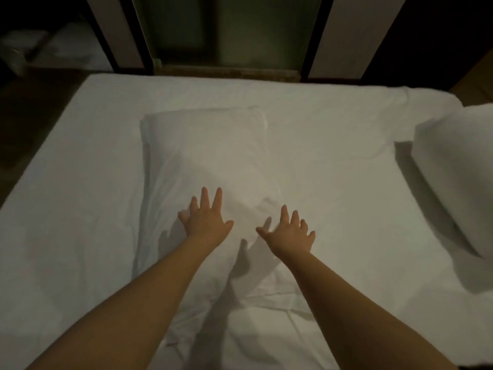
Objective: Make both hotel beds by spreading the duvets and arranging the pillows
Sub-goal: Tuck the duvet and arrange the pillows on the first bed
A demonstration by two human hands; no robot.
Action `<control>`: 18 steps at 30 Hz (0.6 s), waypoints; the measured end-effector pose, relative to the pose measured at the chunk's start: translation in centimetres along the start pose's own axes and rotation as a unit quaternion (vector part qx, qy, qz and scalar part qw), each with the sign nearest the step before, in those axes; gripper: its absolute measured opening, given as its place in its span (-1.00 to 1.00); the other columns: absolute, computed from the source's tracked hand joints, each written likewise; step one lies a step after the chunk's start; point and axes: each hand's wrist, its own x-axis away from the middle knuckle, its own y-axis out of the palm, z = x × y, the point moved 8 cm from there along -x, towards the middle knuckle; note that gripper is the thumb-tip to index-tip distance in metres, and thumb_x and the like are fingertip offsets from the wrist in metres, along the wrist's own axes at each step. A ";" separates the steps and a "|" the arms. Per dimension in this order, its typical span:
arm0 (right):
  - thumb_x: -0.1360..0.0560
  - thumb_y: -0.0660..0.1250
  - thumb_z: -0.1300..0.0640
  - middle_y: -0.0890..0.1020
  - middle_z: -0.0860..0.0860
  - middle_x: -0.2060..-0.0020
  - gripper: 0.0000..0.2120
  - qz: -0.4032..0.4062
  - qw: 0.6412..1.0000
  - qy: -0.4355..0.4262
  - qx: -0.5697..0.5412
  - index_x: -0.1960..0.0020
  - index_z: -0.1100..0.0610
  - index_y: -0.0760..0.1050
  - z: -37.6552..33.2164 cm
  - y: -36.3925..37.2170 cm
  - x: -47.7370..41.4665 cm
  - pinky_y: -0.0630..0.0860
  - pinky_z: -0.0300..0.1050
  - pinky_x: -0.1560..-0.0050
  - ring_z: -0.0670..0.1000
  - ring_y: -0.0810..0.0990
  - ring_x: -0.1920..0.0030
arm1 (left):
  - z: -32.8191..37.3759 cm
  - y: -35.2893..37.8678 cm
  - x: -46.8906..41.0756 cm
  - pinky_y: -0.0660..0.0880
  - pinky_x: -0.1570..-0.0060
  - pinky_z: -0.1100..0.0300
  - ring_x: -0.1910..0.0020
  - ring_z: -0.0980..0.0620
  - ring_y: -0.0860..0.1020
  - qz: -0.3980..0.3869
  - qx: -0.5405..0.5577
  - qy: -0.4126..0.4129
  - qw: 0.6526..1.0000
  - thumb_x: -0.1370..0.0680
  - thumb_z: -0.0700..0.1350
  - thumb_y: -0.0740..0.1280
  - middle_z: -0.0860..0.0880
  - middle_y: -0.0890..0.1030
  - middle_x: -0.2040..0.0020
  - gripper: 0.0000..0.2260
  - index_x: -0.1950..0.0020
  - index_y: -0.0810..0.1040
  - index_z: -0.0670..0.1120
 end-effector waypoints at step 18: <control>-0.41 0.43 -0.17 0.55 0.12 -0.18 -0.31 -0.072 0.979 0.073 -0.173 -0.32 0.24 0.30 -4.2 7.2 -8.2 0.43 -0.04 -0.09 0.17 0.52 -0.20 | -9.0 7.2 -7.8 0.37 -0.19 -0.05 -0.26 -0.24 0.41 0.035 0.198 -0.134 0.970 -0.47 0.22 0.34 -0.29 0.41 -0.30 -0.28 -0.38 0.25 -0.28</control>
